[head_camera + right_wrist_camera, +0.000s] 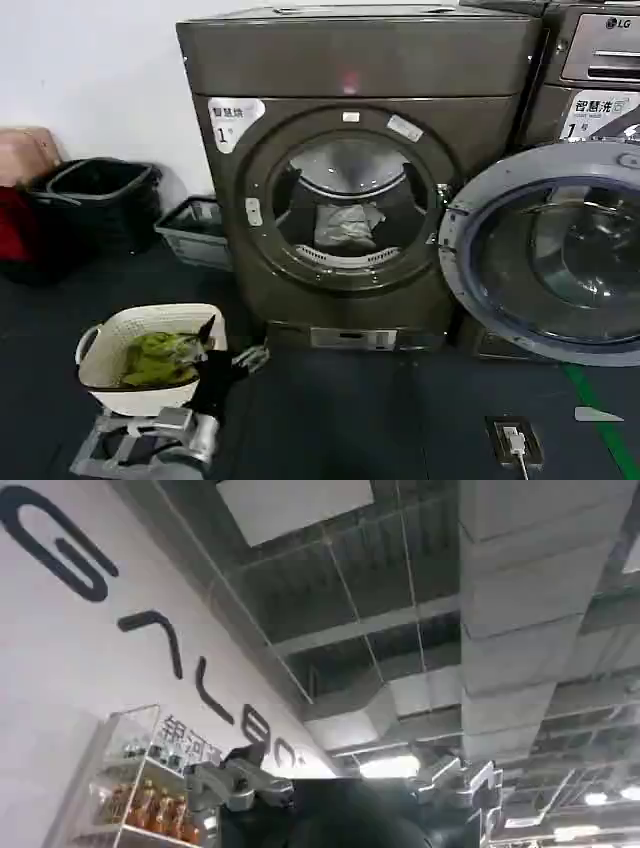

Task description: Grasp the clothes from the dryer.

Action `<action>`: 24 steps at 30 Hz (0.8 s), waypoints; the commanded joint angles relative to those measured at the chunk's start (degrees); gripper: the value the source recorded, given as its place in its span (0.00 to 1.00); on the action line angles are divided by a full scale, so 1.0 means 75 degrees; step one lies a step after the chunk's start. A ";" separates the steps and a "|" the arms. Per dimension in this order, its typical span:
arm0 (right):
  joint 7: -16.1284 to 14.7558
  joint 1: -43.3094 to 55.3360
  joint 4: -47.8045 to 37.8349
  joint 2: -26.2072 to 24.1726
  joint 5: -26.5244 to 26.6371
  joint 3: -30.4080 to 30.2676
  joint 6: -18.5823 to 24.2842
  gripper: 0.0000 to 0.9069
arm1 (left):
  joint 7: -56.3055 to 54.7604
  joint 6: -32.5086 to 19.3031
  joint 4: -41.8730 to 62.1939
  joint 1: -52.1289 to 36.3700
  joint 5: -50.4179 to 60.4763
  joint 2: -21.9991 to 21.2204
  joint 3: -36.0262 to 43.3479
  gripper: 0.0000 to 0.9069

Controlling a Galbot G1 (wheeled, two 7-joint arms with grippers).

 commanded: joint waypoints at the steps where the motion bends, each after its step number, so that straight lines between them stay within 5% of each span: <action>1: -0.0063 0.0002 -0.0002 0.0018 0.0060 -0.0008 0.0142 1.00 | -0.0031 0.0027 -0.0013 -0.0032 -0.0092 0.0078 -0.0025 1.00; 24: -0.0077 0.0182 -0.0187 -0.0315 0.0117 -0.0032 0.0132 1.00 | 0.0189 0.0113 -0.0133 -0.0109 -0.0203 0.0042 -0.0194 1.00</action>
